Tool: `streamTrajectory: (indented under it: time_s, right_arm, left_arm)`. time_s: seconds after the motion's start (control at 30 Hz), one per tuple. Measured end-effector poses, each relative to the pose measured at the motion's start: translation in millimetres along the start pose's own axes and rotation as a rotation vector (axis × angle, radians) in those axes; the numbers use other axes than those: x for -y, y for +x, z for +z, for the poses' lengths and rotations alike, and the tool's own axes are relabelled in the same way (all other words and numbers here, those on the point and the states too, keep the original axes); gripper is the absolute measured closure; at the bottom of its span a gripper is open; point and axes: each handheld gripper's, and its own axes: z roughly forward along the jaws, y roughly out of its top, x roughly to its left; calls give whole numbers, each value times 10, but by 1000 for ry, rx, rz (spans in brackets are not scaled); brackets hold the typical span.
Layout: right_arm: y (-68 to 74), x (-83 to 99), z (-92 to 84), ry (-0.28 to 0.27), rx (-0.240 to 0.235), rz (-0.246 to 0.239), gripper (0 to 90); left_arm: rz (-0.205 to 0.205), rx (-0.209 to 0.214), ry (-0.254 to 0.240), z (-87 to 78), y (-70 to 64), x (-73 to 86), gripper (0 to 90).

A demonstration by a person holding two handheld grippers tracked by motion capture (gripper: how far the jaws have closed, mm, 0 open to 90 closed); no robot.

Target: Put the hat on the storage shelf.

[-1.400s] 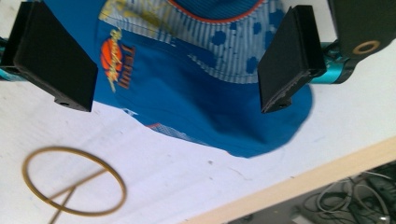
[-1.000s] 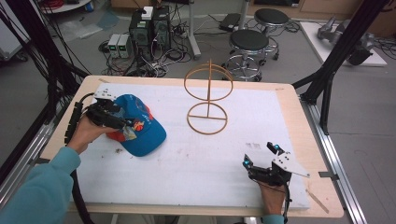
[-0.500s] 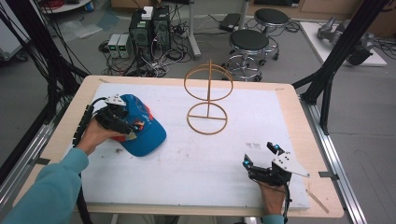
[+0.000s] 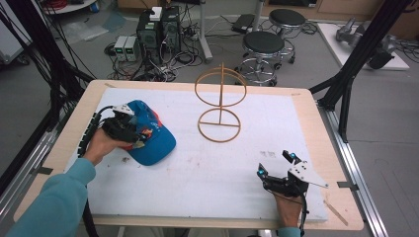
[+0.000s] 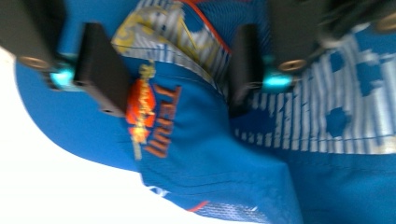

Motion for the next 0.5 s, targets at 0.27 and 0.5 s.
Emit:
streamTrajectory:
  time_s: [0.27, 0.5]
  right_arm:
    - [0, 0, 0, -1, 0, 1, 14]
    - [0, 1, -1, -1, -1, 3, 14]
  left_arm:
    - [15, 37, 26, 18, -59, -17, 745]
    - [21, 41, 13, -17, -108, -43, 857]
